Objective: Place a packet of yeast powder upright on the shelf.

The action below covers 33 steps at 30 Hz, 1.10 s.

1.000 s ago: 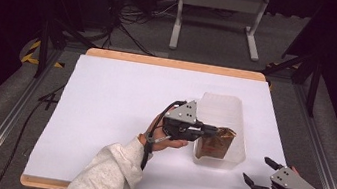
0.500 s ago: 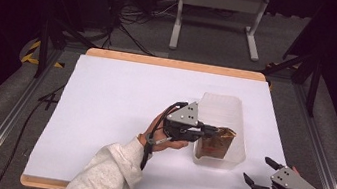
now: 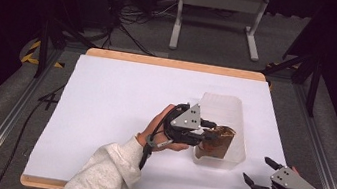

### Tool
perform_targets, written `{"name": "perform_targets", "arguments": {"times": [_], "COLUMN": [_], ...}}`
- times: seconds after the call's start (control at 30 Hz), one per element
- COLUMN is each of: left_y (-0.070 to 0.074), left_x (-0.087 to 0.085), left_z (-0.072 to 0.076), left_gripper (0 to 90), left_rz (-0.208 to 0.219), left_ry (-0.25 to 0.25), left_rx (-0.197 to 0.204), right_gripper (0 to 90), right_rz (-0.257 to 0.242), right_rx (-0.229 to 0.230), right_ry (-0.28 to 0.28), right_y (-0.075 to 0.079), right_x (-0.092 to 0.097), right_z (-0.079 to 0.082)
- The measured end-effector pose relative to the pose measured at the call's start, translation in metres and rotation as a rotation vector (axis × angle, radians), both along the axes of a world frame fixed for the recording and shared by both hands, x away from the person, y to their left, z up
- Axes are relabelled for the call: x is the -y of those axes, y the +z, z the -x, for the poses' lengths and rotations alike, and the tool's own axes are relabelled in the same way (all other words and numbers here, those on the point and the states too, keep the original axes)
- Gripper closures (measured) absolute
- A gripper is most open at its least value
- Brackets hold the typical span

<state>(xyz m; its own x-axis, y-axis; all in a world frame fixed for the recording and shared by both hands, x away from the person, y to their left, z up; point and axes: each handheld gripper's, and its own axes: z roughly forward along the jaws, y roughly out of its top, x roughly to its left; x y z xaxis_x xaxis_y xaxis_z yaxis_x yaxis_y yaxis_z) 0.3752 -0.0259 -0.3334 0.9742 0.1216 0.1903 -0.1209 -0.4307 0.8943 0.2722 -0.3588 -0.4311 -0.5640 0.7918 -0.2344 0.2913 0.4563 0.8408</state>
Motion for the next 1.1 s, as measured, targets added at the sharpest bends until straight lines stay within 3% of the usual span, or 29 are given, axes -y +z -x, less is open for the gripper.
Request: {"name": "perform_targets", "arguments": {"times": [0.23, 0.3, 0.53, 0.77, 1.1], "left_y": [0.002, 0.002, 0.002, 0.0, -0.005], "left_x": [-0.001, -0.002, -0.004, -0.011, -0.029], "left_z": [0.004, 0.005, 0.009, 0.011, 0.009], "left_gripper": [54.4, 44.6, 22.6, 13.9, 11.3], "left_rz": [-0.032, -0.035, -0.073, -0.092, -0.114], "left_ry": [0.044, 0.078, 0.16, 0.2, 0.239], "left_rx": [0.046, 0.058, 0.09, 0.087, 0.077], "right_gripper": [13.1, 13.1, 13.1, 13.0, 13.0], "right_rz": [0.002, 0.002, 0.005, 0.007, 0.008], "right_rx": [0.0, 0.0, 0.001, -0.001, 0.006], "right_ry": [0.002, 0.001, 0.003, 0.003, 0.001], "right_y": [0.0, 0.0, 0.0, -0.001, 0.0], "right_x": [-0.001, -0.001, -0.001, -0.001, -0.001], "right_z": [0.0, 0.0, -0.001, -0.001, 0.0]}}
